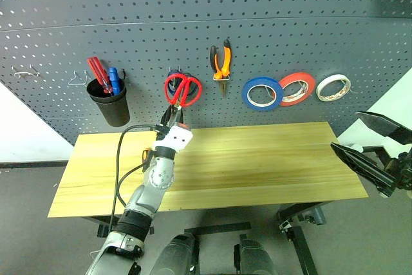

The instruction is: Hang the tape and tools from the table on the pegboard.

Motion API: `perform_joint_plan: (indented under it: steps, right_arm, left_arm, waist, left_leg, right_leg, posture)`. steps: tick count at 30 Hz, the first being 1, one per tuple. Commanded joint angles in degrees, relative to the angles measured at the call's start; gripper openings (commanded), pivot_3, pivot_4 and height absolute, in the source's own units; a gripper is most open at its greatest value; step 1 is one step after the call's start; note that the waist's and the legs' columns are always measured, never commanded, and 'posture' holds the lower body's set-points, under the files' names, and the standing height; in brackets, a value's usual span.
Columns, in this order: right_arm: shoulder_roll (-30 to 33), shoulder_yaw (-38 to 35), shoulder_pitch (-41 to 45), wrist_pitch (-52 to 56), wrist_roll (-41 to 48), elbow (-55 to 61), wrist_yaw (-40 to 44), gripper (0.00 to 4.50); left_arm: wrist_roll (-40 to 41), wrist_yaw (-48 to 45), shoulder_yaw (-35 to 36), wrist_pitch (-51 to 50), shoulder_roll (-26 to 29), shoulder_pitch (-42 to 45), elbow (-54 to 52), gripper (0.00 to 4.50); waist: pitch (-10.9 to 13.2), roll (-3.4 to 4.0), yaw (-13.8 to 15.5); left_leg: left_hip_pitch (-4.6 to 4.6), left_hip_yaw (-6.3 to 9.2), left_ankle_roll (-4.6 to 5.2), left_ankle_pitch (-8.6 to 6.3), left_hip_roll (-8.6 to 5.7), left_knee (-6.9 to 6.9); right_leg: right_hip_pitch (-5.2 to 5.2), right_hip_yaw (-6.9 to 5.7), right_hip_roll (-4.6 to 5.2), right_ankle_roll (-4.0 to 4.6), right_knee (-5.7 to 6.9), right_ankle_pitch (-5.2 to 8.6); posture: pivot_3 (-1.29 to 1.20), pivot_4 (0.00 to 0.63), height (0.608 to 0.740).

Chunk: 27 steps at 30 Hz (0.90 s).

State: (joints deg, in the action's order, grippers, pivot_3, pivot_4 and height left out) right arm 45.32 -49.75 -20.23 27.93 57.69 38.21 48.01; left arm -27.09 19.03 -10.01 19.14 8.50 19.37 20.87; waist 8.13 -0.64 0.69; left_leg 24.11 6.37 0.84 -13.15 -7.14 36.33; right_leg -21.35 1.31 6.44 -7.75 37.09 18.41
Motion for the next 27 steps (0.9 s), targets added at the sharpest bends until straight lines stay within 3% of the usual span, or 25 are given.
perform_joint_plan:
  steps: [1,20,27]
  right_arm:
    - [-0.06,-1.39,-0.08,-0.56,1.29,1.73,-0.48,4.5]
    - [0.15,-2.28,-1.07,-0.62,2.02,2.31,-1.29,4.5]
    - [0.45,-2.38,-0.78,-0.77,2.22,1.98,-1.32,4.5]
  left_arm:
    - [-0.66,2.0,-0.19,1.8,-0.29,2.37,2.02,1.03]
    - [-0.22,5.12,-1.06,2.52,-2.65,9.33,15.05,1.03]
    - [0.77,3.69,-0.57,1.35,-2.8,8.33,14.01,3.23]
  waist:
    - [0.01,-0.02,0.02]
    - [0.07,-0.12,0.0]
    - [0.09,-0.14,-0.07]
  left_leg:
    - [0.0,0.0,0.0,0.0,0.0,0.0]
    - [0.04,0.0,0.0,0.0,0.0,-0.01]
    - [0.06,0.0,0.0,0.0,0.0,-0.01]
  right_leg:
    - [0.0,0.0,0.0,0.0,0.0,0.0]
    - [0.01,0.0,0.0,0.0,0.0,0.0]
    - [0.01,0.0,0.0,0.0,0.01,0.0]
  posture:
    - [-0.11,0.155,0.74]
    - [-0.12,0.163,0.74]
    - [-0.12,0.165,0.74]
